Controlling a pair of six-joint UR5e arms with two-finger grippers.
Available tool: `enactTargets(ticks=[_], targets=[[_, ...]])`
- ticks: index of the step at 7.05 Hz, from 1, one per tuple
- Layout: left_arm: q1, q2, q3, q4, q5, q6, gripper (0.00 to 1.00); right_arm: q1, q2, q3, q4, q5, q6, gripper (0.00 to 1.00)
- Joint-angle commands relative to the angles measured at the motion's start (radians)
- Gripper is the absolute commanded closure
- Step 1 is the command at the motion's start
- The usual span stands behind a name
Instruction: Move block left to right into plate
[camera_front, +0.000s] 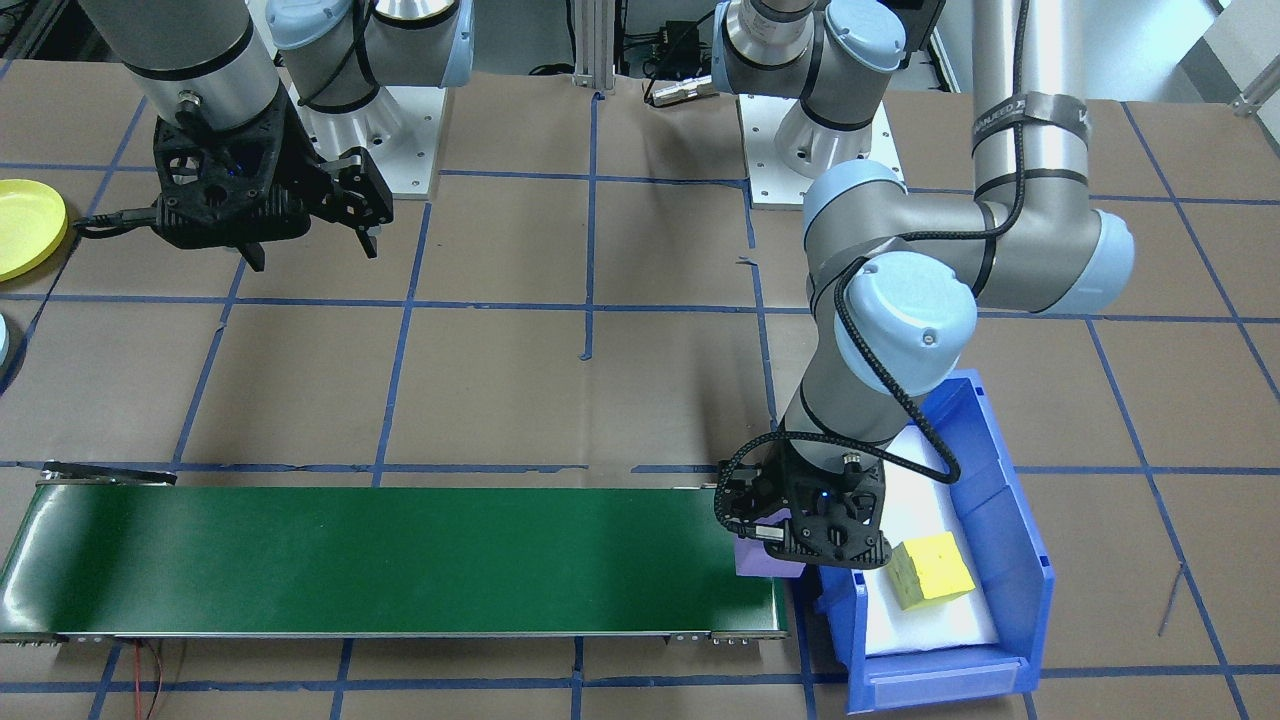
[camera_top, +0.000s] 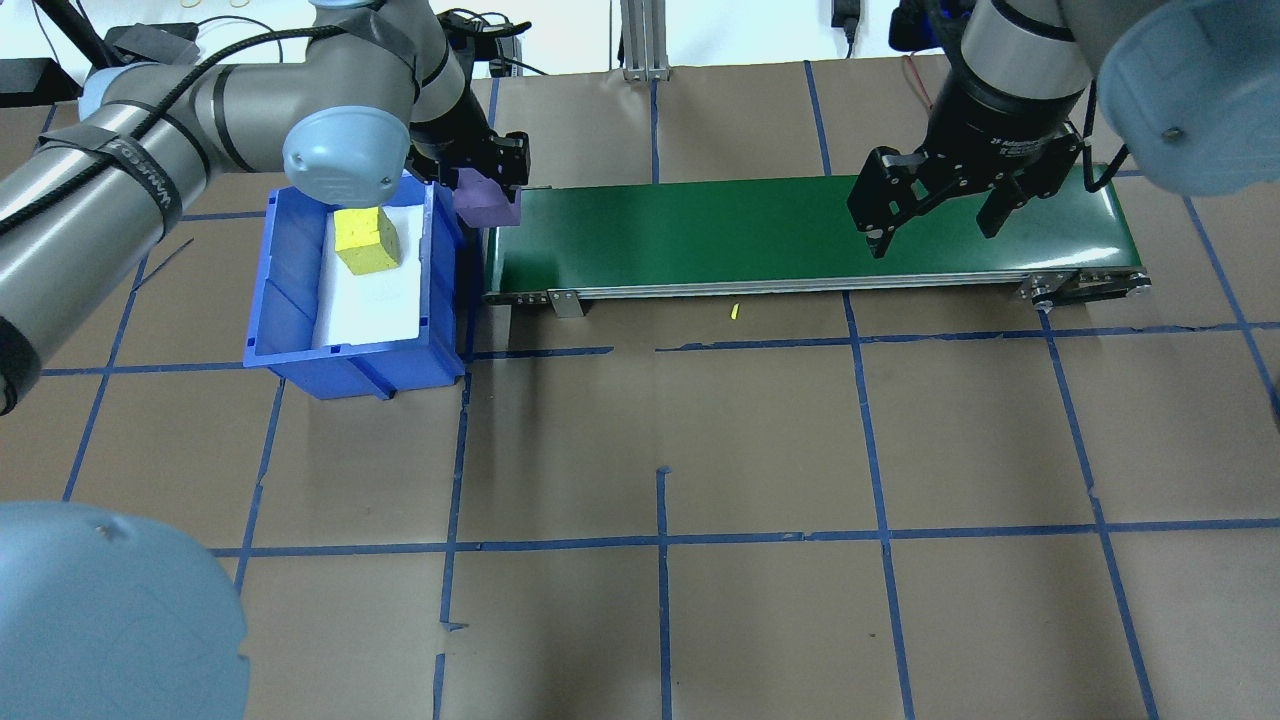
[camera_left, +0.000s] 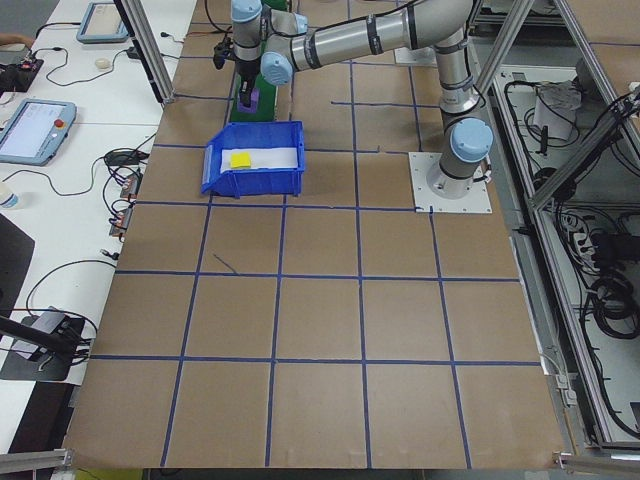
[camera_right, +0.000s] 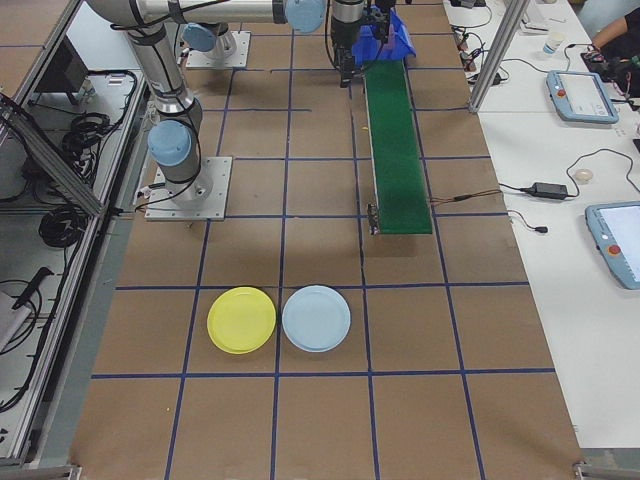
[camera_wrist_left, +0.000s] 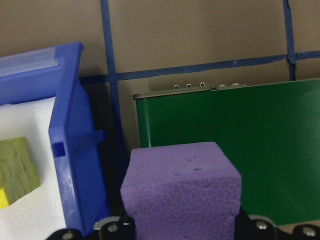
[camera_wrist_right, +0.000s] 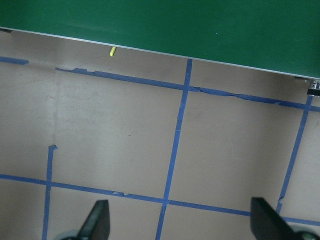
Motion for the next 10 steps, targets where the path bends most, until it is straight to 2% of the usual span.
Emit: enactTargets(ticks=[1,2,3,4,5,6,8,9,10], targets=[[-0.018,-0.036,-0.008,0.037,-0.009,-0.009,0.60,0.000,0.002,0.002,0.001,0.000,0.002,0.00],[-0.020,-0.053,-0.008,0.069,-0.041,-0.012,0.59,0.002,0.002,-0.003,-0.010,0.005,0.002,0.00],[-0.020,-0.059,-0.025,0.091,-0.041,-0.012,0.20,-0.005,0.008,-0.002,-0.016,0.008,-0.002,0.00],[-0.021,-0.059,-0.038,0.092,-0.041,-0.013,0.16,-0.003,0.029,0.002,-0.022,0.030,-0.003,0.00],[-0.023,-0.056,-0.037,0.092,-0.041,-0.013,0.03,-0.003,0.085,-0.001,-0.027,0.097,-0.005,0.00],[-0.031,-0.045,-0.020,0.091,-0.041,-0.021,0.00,-0.003,0.127,-0.003,-0.074,0.189,-0.005,0.00],[-0.023,0.031,0.023,0.076,-0.011,-0.016,0.00,-0.003,0.234,-0.021,-0.239,0.199,-0.006,0.00],[0.004,0.032,0.038,0.060,0.049,-0.016,0.00,-0.003,0.311,-0.049,-0.349,0.202,-0.005,0.00],[0.061,0.032,0.043,0.057,0.060,-0.018,0.00,-0.003,0.392,-0.108,-0.387,0.206,-0.005,0.00]])
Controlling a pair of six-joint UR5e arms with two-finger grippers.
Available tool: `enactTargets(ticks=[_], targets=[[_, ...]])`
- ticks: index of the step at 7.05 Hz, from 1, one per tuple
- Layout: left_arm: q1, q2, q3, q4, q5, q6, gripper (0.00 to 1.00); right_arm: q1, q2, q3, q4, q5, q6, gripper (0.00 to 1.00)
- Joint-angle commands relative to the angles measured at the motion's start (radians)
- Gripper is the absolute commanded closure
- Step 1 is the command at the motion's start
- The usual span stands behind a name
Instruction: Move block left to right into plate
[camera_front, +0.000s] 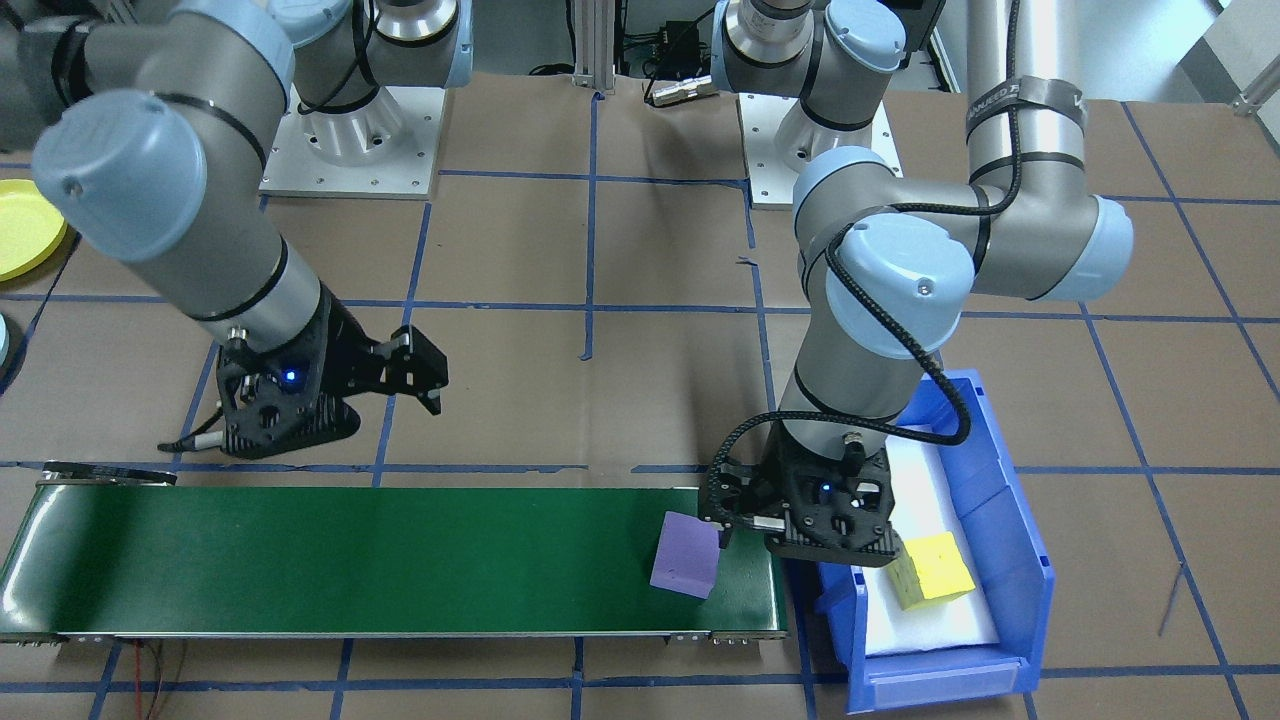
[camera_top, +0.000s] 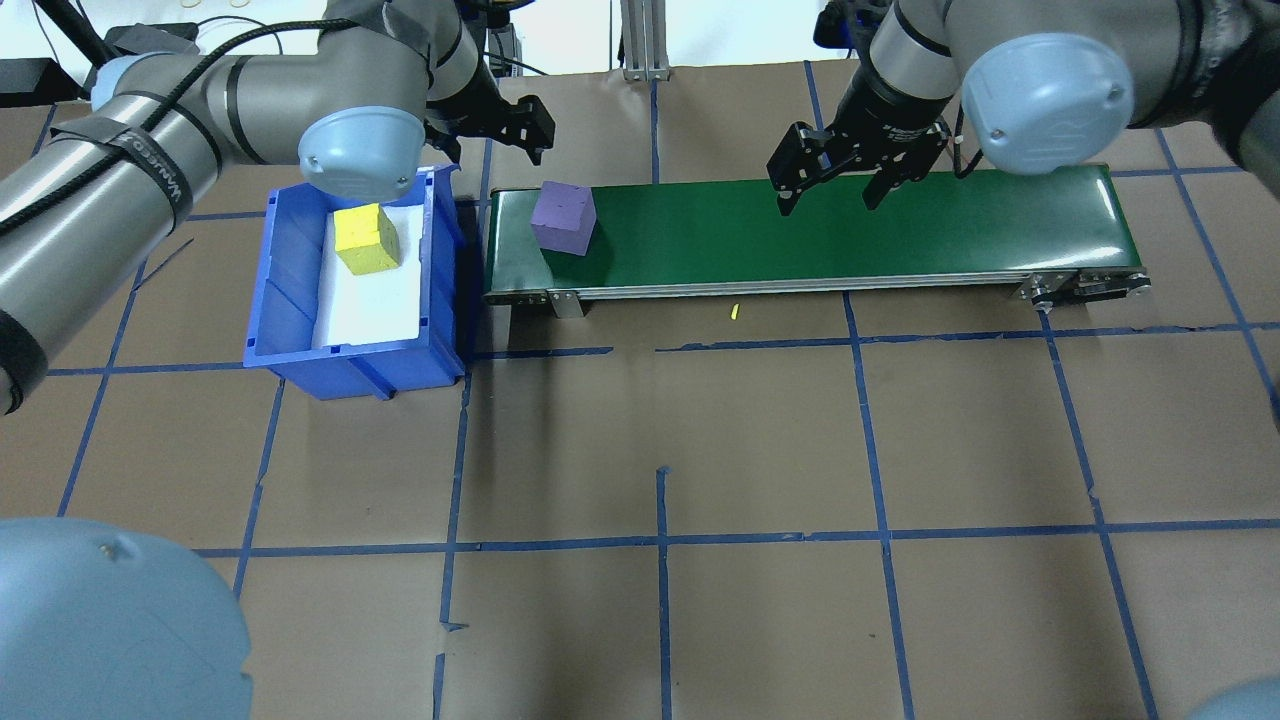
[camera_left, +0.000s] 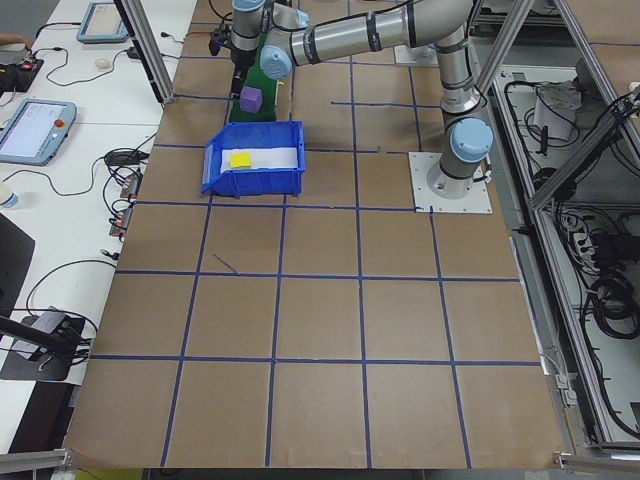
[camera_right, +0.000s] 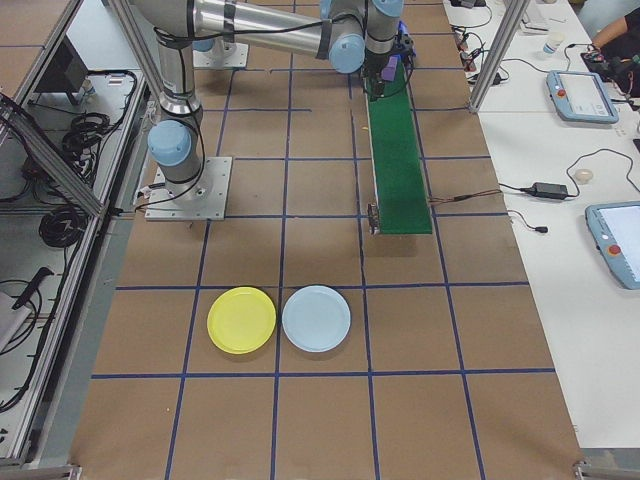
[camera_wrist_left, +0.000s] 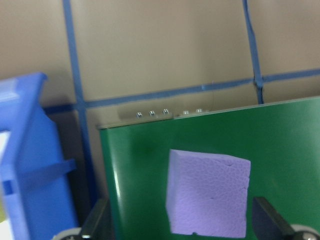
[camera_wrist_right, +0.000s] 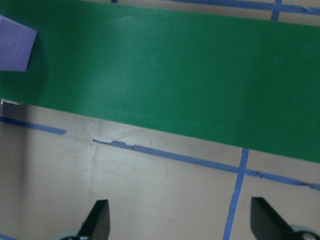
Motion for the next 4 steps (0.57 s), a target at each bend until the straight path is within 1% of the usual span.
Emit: enactTargets(ticks=[1,2,3,4], targets=[[0.091,0.001,0.013,-0.008,0.022,-0.004,0.00,0.000,0.144,-0.094,-0.098,0.035,0.000,0.00],[0.133,-0.019,0.001,-0.008,0.027,-0.015,0.00,0.000,0.152,-0.068,-0.118,0.042,0.006,0.00],[0.182,-0.038,-0.016,-0.008,0.020,-0.027,0.00,0.000,0.148,-0.025,-0.165,0.040,0.017,0.00],[0.191,-0.068,-0.014,-0.008,0.022,-0.045,0.00,0.000,0.152,-0.029,-0.188,0.042,0.017,0.00]])
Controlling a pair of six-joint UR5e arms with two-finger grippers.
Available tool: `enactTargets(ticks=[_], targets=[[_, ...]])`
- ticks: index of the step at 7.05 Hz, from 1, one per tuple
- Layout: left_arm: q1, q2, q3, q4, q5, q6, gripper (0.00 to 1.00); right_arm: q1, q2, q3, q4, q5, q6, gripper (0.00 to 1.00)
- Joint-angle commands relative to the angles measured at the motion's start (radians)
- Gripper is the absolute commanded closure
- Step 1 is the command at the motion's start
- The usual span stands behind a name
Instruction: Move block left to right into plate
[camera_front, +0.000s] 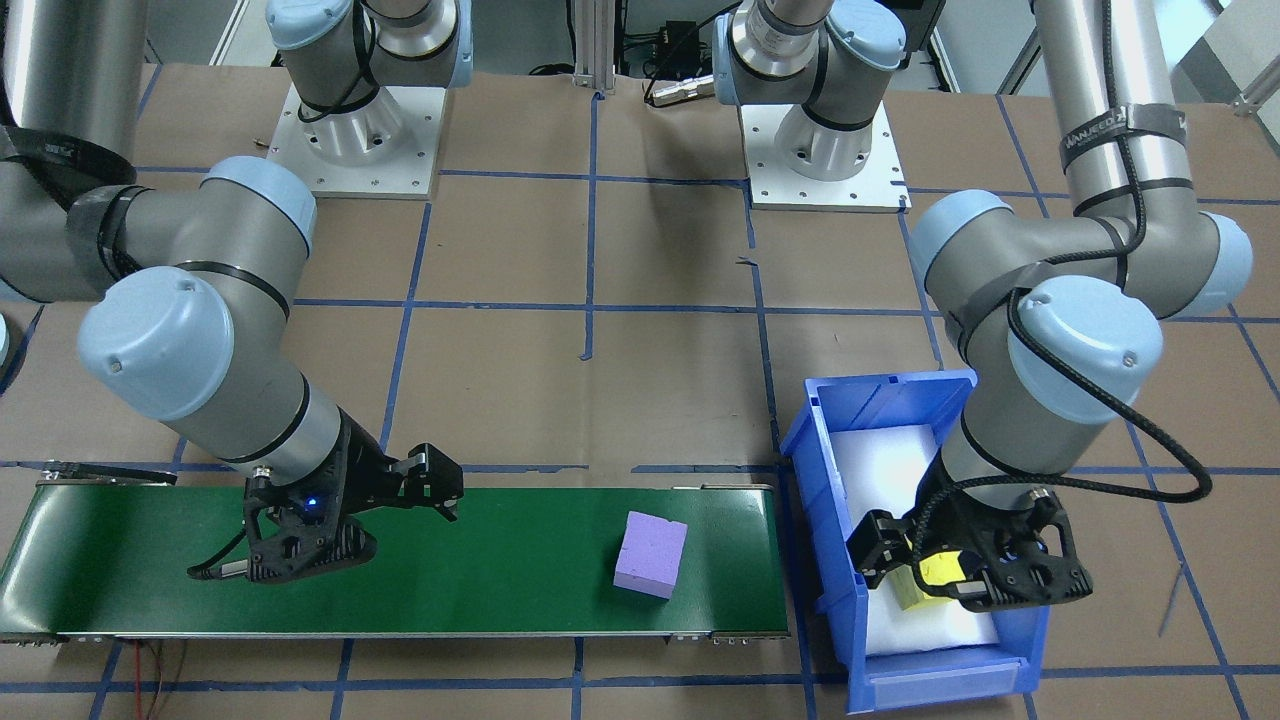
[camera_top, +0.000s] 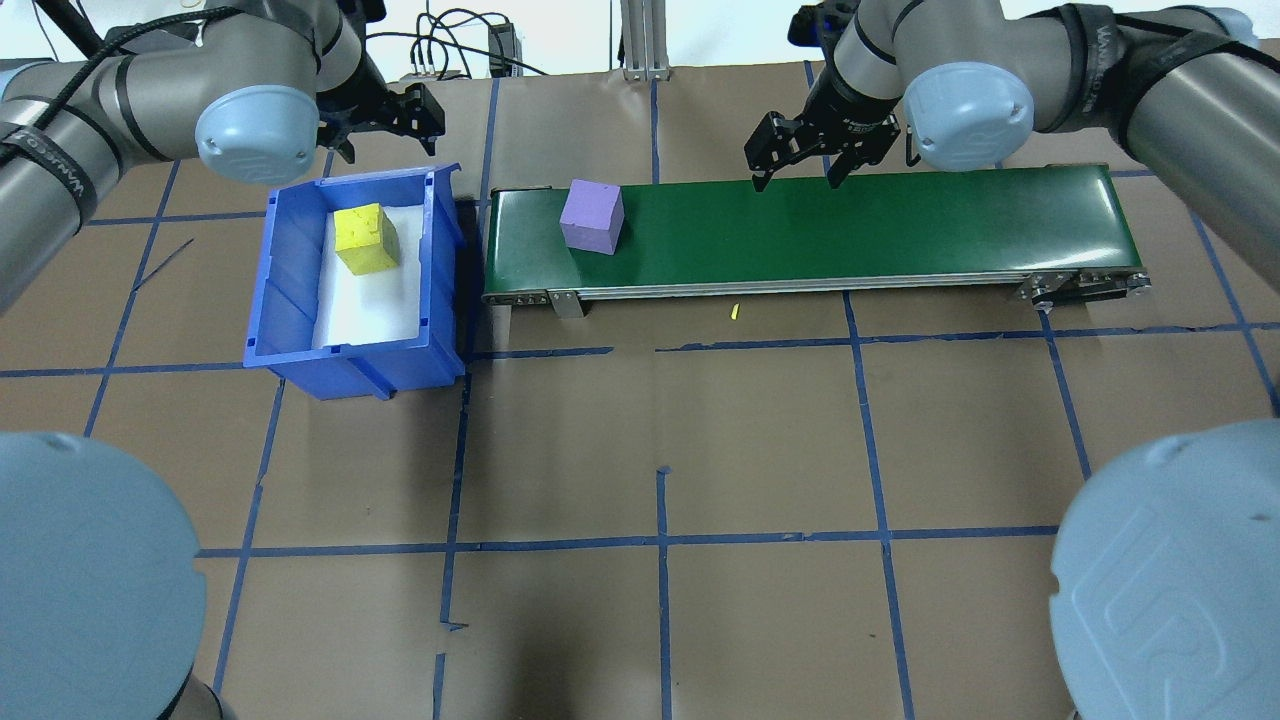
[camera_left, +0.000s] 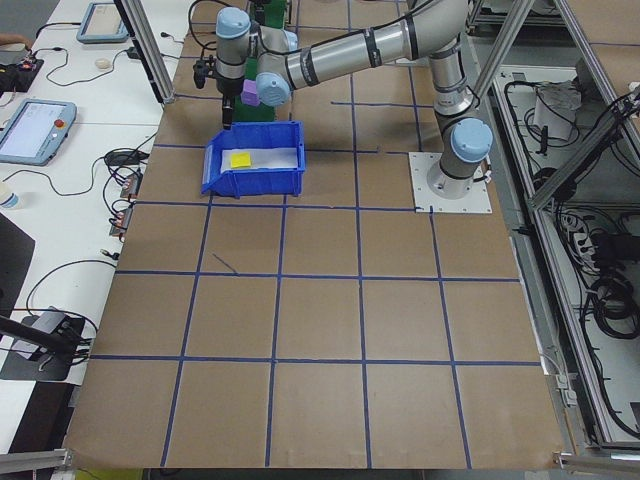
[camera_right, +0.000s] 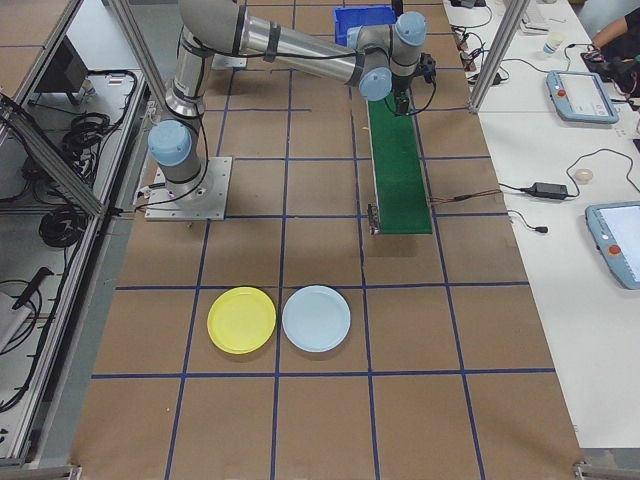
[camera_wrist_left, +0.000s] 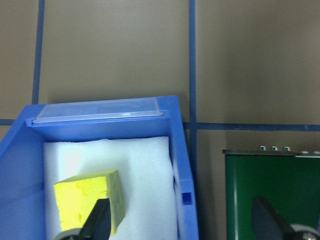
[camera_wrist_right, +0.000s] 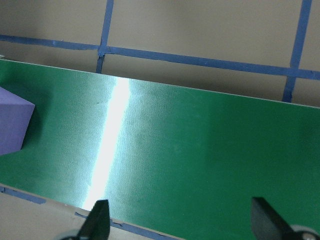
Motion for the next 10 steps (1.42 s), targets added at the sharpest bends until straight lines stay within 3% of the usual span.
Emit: enactTargets(ticks=[1,4,5,10], targets=[[0.039,-0.059,-0.013,0.000,0.000,-0.063,0.00,0.000,0.005,0.011,-0.036,0.002,0.012,0.00],[0.057,-0.069,-0.039,0.003,0.010,-0.059,0.00,0.000,0.013,0.002,-0.067,0.012,0.036,0.00],[0.057,-0.069,-0.053,0.006,0.006,-0.059,0.00,0.000,0.021,0.008,-0.091,0.050,0.038,0.00],[0.077,-0.100,-0.030,0.012,0.004,-0.053,0.01,0.000,0.025,0.007,-0.090,0.051,0.203,0.02]])
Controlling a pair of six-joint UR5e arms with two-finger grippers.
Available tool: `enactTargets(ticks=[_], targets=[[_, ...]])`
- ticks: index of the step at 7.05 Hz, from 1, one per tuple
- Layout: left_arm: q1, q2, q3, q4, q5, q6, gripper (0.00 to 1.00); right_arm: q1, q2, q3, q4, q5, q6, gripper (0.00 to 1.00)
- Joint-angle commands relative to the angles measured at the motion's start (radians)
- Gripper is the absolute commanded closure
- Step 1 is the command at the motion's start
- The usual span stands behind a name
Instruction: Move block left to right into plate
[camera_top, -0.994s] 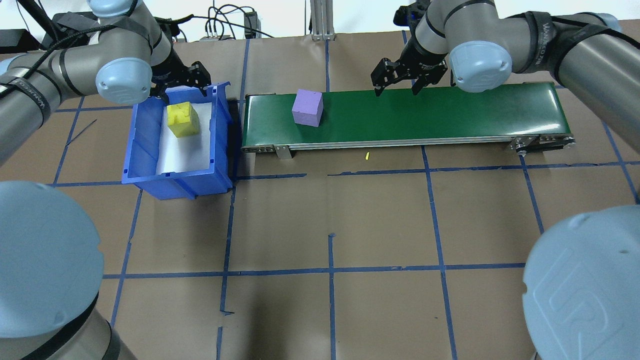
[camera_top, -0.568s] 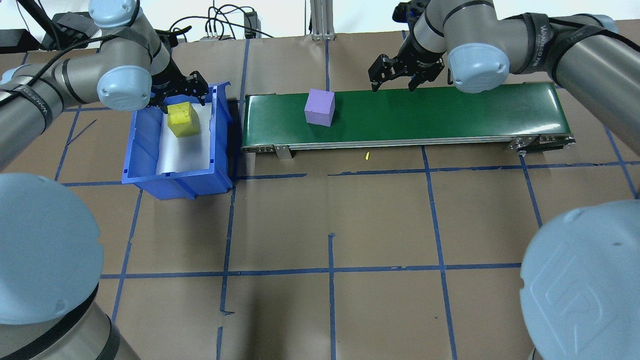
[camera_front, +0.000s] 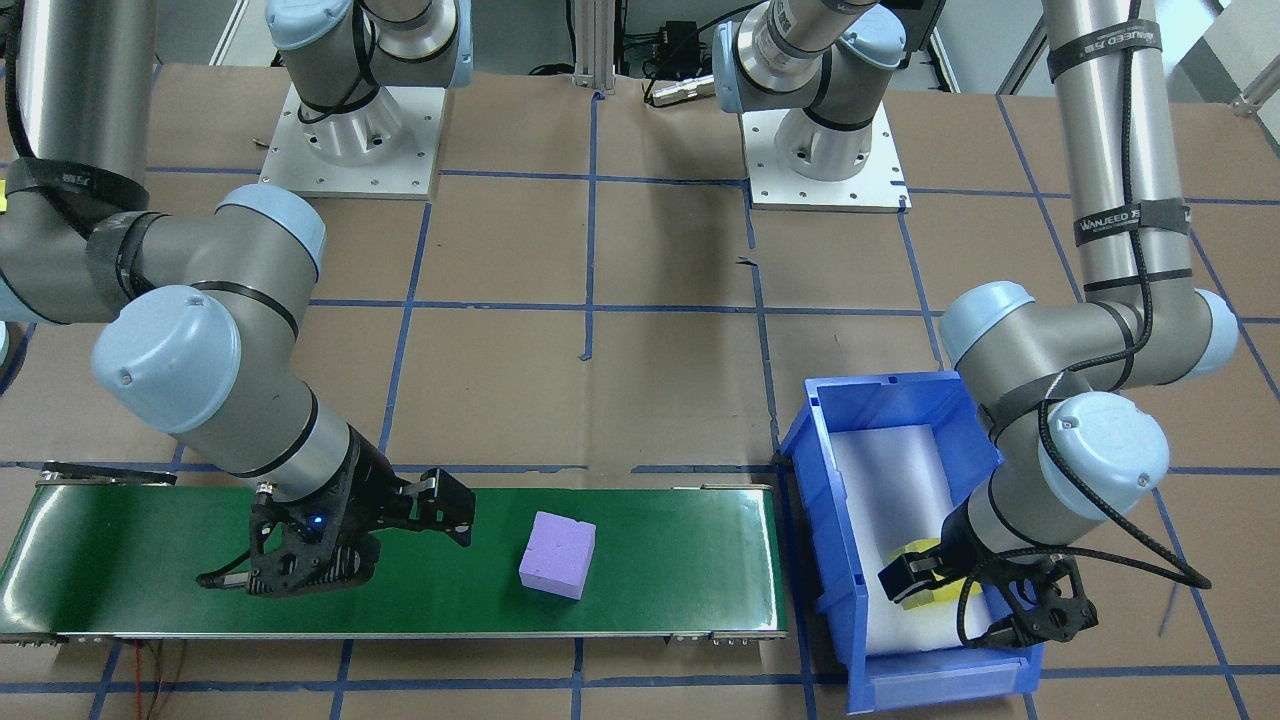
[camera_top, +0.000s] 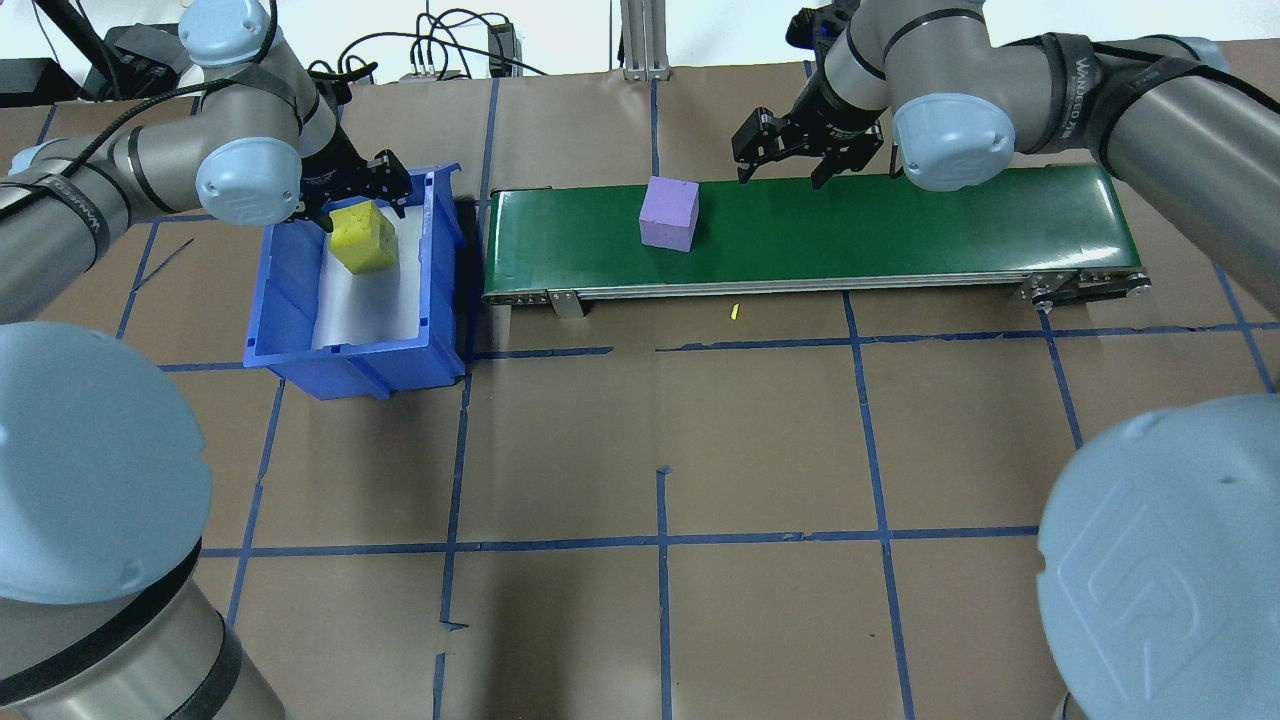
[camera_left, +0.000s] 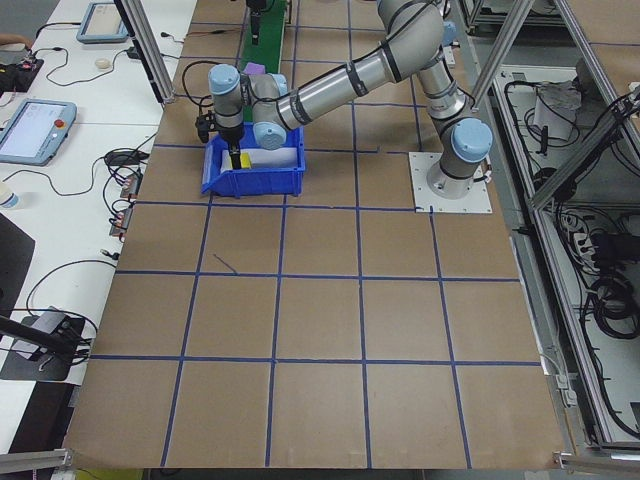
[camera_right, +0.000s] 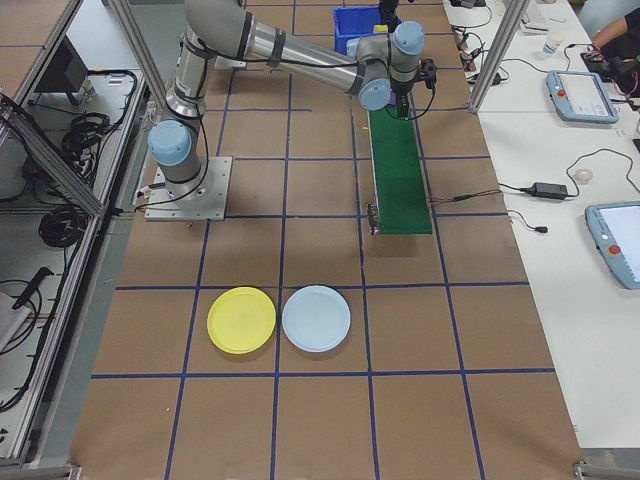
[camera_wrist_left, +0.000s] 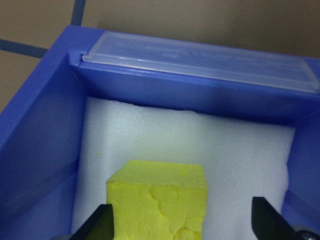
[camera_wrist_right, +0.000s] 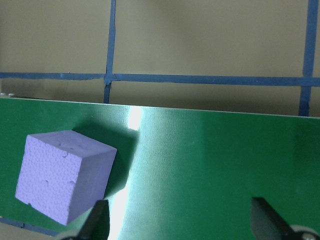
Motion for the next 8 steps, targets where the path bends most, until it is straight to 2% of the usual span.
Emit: enactTargets(ticks=[1,3,5,6,7,8], targets=[[0.001,0.012,0.007,0.000,-0.008,0.000,0.01,0.000,0.005,-0.008,0.000,-0.001,0.122,0.02],[0.001,0.019,0.017,-0.001,-0.011,0.003,0.01,-0.002,0.012,0.002,0.000,-0.001,0.183,0.00],[0.002,0.009,-0.021,0.000,-0.008,0.027,0.01,-0.002,0.017,0.002,0.000,-0.002,0.189,0.00],[0.002,0.004,-0.046,0.003,-0.008,0.036,0.05,-0.002,0.017,0.002,0.000,-0.004,0.190,0.00],[0.002,0.000,-0.046,0.002,-0.005,0.059,0.15,-0.003,0.017,0.000,0.000,-0.004,0.190,0.00],[0.002,0.003,-0.046,0.002,0.000,0.132,0.40,-0.005,0.017,0.002,0.000,-0.004,0.190,0.00]])
